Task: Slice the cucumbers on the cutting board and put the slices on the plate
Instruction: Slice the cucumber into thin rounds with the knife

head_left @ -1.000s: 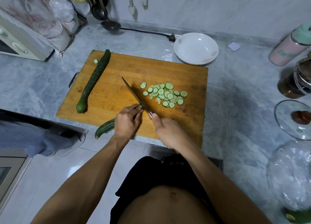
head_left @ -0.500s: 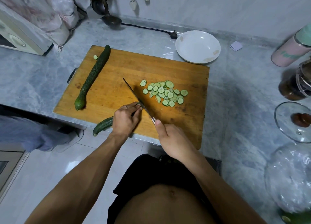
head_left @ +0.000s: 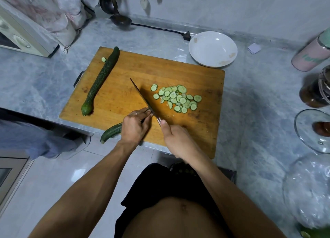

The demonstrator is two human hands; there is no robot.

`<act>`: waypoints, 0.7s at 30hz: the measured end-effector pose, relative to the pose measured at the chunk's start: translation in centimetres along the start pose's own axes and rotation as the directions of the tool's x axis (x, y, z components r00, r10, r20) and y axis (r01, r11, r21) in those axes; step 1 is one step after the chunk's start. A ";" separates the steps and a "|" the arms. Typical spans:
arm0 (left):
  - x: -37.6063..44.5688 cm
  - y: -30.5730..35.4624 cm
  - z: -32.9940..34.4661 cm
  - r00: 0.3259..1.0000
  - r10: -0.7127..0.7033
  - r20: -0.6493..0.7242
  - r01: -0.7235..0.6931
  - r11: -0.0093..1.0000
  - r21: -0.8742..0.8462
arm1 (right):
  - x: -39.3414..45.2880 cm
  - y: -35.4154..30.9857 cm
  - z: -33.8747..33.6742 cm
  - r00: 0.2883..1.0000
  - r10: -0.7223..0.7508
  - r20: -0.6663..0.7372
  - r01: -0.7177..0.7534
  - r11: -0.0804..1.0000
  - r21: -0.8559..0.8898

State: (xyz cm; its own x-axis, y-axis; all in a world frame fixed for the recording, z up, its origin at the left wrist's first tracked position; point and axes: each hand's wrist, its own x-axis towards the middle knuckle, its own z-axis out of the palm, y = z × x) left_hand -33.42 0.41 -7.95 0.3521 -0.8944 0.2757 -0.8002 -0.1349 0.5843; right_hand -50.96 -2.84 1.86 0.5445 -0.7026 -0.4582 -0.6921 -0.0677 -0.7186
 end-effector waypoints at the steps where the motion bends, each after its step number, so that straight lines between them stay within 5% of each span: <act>1: 0.0 0.0 0.0 1.000 0.004 0.003 -0.004 1.000 -0.001 | 0.4 -0.1 0.1 1.000 0.004 -0.008 -0.004 1.000 -0.006; 21: 0.2 0.2 -0.1 0.998 -0.065 -0.013 0.063 0.995 -0.076 | -3.0 2.1 0.6 0.999 -0.036 -0.030 0.036 0.999 -0.009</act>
State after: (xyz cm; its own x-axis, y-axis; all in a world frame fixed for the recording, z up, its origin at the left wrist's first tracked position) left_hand -33.45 0.28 -7.70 0.4092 -0.8783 0.2470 -0.7371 -0.1587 0.6569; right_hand -53.79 -0.46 1.45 0.5546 -0.7203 -0.4165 -0.6766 -0.0991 -0.7296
